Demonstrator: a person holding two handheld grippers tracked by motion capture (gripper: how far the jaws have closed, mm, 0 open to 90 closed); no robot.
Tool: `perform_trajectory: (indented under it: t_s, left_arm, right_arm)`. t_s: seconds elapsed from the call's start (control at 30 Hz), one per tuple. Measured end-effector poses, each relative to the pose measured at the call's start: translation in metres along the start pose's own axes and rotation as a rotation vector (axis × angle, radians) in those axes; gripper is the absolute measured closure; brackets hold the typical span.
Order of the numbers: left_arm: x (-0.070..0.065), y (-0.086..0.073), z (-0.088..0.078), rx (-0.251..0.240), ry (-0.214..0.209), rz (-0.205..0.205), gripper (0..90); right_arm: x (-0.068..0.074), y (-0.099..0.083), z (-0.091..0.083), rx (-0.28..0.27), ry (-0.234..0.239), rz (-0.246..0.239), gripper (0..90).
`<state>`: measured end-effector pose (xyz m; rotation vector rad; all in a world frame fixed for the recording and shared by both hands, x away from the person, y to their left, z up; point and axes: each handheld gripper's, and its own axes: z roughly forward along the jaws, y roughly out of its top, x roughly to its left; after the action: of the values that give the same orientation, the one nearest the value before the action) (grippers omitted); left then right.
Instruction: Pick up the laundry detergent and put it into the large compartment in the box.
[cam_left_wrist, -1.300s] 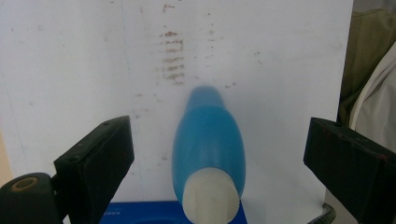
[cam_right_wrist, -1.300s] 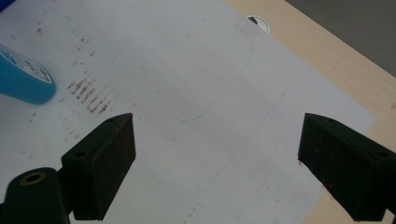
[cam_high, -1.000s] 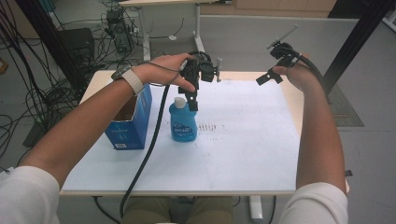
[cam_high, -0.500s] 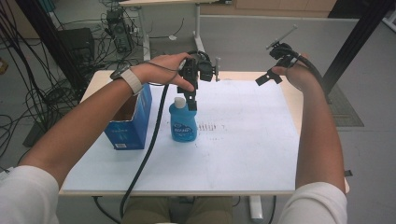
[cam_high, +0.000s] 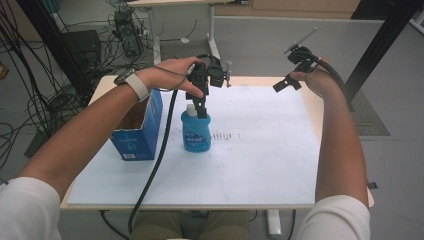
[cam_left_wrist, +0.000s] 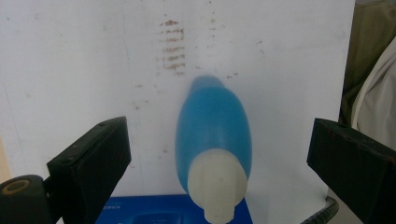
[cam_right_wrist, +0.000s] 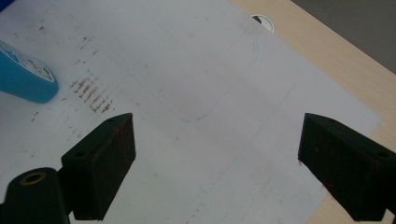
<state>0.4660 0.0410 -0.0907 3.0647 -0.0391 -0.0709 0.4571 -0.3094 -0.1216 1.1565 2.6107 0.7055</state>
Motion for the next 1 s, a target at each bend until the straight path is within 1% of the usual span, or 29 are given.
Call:
perform_trajectory:
  t_s: [0.13,0.17,0.23,0.43,0.7,0.8,0.83,0.93,1.0]
  left_arm:
    - [0.002,-0.003,0.003,0.001,-0.001,0.000,6.4]
    - [0.002,-0.003,0.005,0.011,-0.003,-0.002,6.4]
    - [0.002,-0.003,0.006,0.013,-0.005,-0.001,6.5]
    - [0.003,-0.010,0.011,0.006,0.002,-0.001,6.4]
    - [0.005,-0.014,0.020,0.012,-0.007,-0.006,6.4]
    - [0.005,-0.015,0.021,0.012,-0.002,-0.005,6.4]
    - [0.004,-0.016,0.022,0.009,-0.001,-0.011,6.4]
    - [0.003,-0.015,0.026,0.016,0.004,0.003,6.4]
    - [0.003,-0.016,0.027,0.011,0.005,-0.001,6.5]
  right_arm:
    - [0.000,0.000,0.000,0.002,0.001,-0.003,11.0]
    - [0.001,0.001,0.001,0.002,0.001,-0.002,11.0]
    - [0.001,0.001,0.001,0.001,0.002,-0.003,11.0]
    - [0.001,0.001,0.001,0.004,0.001,-0.001,11.0]
    - [0.002,0.003,0.004,0.008,0.002,-0.005,11.0]
    - [0.002,0.003,0.004,0.008,0.004,-0.004,11.0]
    - [0.002,0.003,0.004,0.010,0.003,-0.004,11.0]
    - [0.002,0.003,0.004,0.013,0.001,-0.007,11.0]
    - [0.003,0.003,0.004,0.013,0.001,-0.007,11.0]
